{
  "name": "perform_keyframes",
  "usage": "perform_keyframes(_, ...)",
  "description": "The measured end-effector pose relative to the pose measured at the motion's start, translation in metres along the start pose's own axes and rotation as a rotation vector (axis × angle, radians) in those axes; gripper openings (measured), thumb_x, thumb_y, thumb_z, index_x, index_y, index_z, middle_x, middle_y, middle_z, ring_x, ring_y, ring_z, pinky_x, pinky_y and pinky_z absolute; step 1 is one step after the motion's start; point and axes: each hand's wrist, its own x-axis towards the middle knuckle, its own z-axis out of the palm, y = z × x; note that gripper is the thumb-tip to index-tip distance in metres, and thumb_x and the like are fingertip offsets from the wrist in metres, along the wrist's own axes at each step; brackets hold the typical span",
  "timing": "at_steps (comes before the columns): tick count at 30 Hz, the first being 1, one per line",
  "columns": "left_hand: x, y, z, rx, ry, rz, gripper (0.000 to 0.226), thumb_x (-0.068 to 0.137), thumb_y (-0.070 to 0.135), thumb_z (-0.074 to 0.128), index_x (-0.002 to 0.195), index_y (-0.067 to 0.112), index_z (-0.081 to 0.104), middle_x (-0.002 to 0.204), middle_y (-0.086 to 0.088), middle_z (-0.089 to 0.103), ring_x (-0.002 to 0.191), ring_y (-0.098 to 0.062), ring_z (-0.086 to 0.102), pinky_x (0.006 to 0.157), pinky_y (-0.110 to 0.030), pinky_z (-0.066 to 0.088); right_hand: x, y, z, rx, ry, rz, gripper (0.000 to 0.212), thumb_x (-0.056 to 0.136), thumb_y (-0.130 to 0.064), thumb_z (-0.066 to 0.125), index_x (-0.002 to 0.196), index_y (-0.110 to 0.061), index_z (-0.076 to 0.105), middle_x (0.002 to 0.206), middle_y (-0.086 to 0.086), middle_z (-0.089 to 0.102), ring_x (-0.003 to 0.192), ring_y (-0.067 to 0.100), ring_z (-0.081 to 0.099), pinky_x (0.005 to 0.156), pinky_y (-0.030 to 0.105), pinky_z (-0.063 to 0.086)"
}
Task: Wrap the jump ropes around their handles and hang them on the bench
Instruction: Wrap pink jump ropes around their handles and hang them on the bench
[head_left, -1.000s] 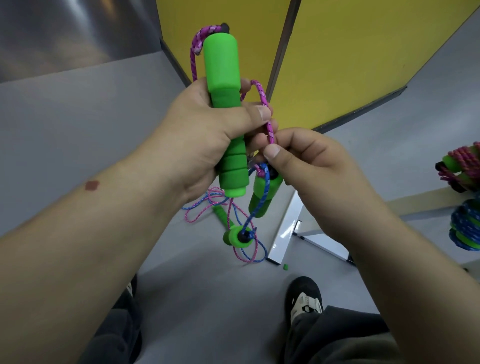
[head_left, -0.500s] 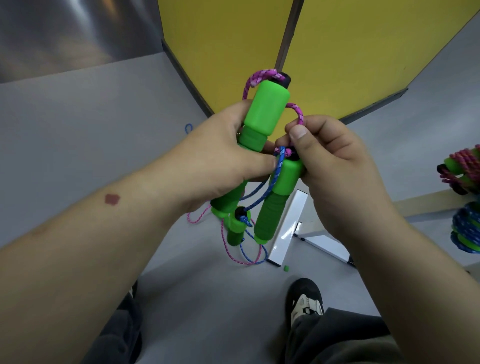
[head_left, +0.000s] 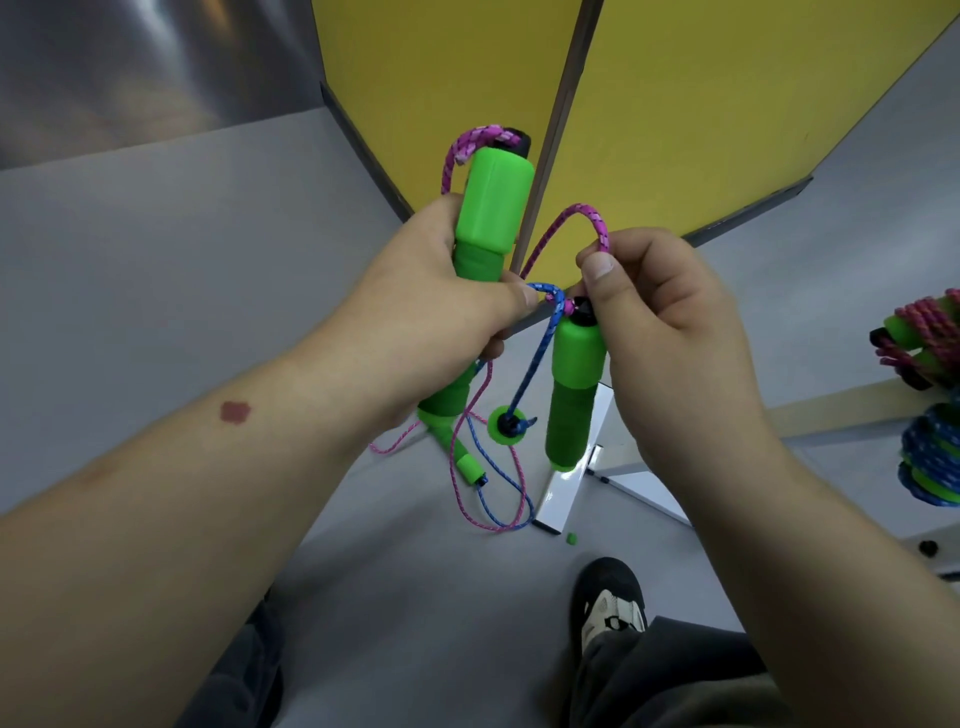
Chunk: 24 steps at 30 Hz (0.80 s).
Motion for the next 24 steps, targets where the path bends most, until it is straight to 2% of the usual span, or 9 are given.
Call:
perform_keyframes(4, 0.000, 0.002, 0.002, -0.101, 0.026, 0.000, 0.028, 0.094, -0.003, 0.065, 0.107, 0.020, 0.055, 0.082, -0.003, 0.063, 0.061, -0.015, 0.068, 0.059, -0.030, 0.055, 0.000, 0.003, 0.000, -0.024, 0.004, -0.001, 0.017, 0.104, -0.025, 0.051, 0.089, -0.028, 0.060, 0.082, 0.009, 0.064, 0.077, 0.027, 0.064, 0.070, 0.043, 0.054)
perform_keyframes(7, 0.003, 0.007, -0.005, -0.222, 0.069, -0.017, 0.030, 0.094, -0.007, 0.064, 0.111, 0.016, 0.054, 0.077, -0.001, 0.062, 0.066, -0.019, 0.073, 0.057, -0.030, 0.055, 0.001, 0.005, -0.001, -0.019, 0.005, 0.018, 0.018, 0.104, -0.027, 0.050, 0.089, -0.030, 0.060, 0.074, 0.000, 0.064, 0.080, 0.034, 0.066, 0.073, 0.057, 0.055)
perform_keyframes(9, 0.002, 0.009, -0.007, -0.238, 0.041, -0.043, 0.033, 0.095, -0.005, 0.065, 0.118, 0.017, 0.055, 0.082, -0.001, 0.066, 0.075, -0.022, 0.078, 0.059, -0.030, 0.057, 0.002, 0.005, -0.002, 0.008, 0.035, 0.016, 0.018, 0.104, -0.026, 0.050, 0.089, -0.028, 0.060, 0.073, 0.002, 0.063, 0.080, 0.036, 0.066, 0.071, 0.058, 0.054)
perform_keyframes(11, 0.000, 0.010, -0.006, -0.216, -0.019, -0.085, 0.042, 0.094, -0.003, 0.067, 0.127, 0.019, 0.056, 0.100, -0.006, 0.071, 0.085, -0.028, 0.080, 0.063, -0.030, 0.059, 0.003, 0.006, -0.002, 0.044, 0.068, -0.004, 0.017, 0.103, -0.028, 0.051, 0.090, -0.030, 0.060, 0.081, 0.012, 0.063, 0.084, 0.041, 0.064, 0.069, 0.060, 0.053)
perform_keyframes(13, -0.002, 0.008, -0.004, -0.190, -0.066, -0.108, 0.047, 0.092, -0.004, 0.069, 0.130, 0.021, 0.057, 0.113, -0.009, 0.072, 0.093, -0.034, 0.078, 0.067, -0.033, 0.063, 0.004, 0.006, -0.002, 0.066, 0.084, -0.034, 0.017, 0.102, -0.031, 0.052, 0.088, -0.034, 0.061, 0.086, 0.016, 0.063, 0.087, 0.043, 0.063, 0.072, 0.061, 0.054)
perform_keyframes(16, -0.003, 0.007, -0.002, -0.154, -0.119, -0.071, 0.046, 0.088, -0.001, 0.074, 0.126, 0.022, 0.061, 0.106, -0.007, 0.077, 0.102, -0.035, 0.076, 0.082, -0.040, 0.065, 0.005, 0.006, -0.002, 0.131, 0.097, -0.031, 0.013, 0.102, -0.028, 0.056, 0.091, -0.029, 0.063, 0.083, 0.009, 0.063, 0.086, 0.042, 0.064, 0.078, 0.056, 0.056)
perform_keyframes(19, -0.005, 0.005, 0.002, -0.097, -0.163, -0.022, 0.045, 0.080, 0.009, 0.077, 0.119, 0.028, 0.064, 0.096, 0.001, 0.078, 0.106, -0.035, 0.073, 0.095, -0.054, 0.059, 0.005, 0.006, -0.001, 0.255, 0.084, 0.023, 0.010, 0.101, -0.022, 0.058, 0.094, -0.016, 0.063, 0.080, 0.003, 0.062, 0.077, 0.022, 0.059, 0.075, 0.043, 0.052)
perform_keyframes(22, -0.009, 0.003, 0.007, -0.055, -0.225, 0.012, 0.046, 0.077, 0.017, 0.076, 0.120, 0.023, 0.064, 0.105, -0.014, 0.074, 0.104, -0.033, 0.073, 0.098, -0.058, 0.056, 0.008, 0.006, -0.002, 0.365, 0.078, 0.061, 0.010, 0.101, -0.018, 0.058, 0.095, -0.011, 0.062, 0.085, 0.008, 0.061, 0.080, 0.021, 0.056, 0.074, 0.038, 0.050)
perform_keyframes(24, -0.010, 0.002, 0.008, -0.047, -0.281, 0.014, 0.047, 0.076, 0.020, 0.076, 0.121, 0.024, 0.063, 0.110, -0.014, 0.074, 0.103, -0.030, 0.074, 0.097, -0.054, 0.058, 0.009, 0.006, -0.002, 0.417, 0.087, 0.081, 0.009, 0.101, -0.017, 0.058, 0.094, -0.012, 0.062, 0.085, 0.008, 0.061, 0.080, 0.022, 0.056, 0.070, 0.036, 0.050)
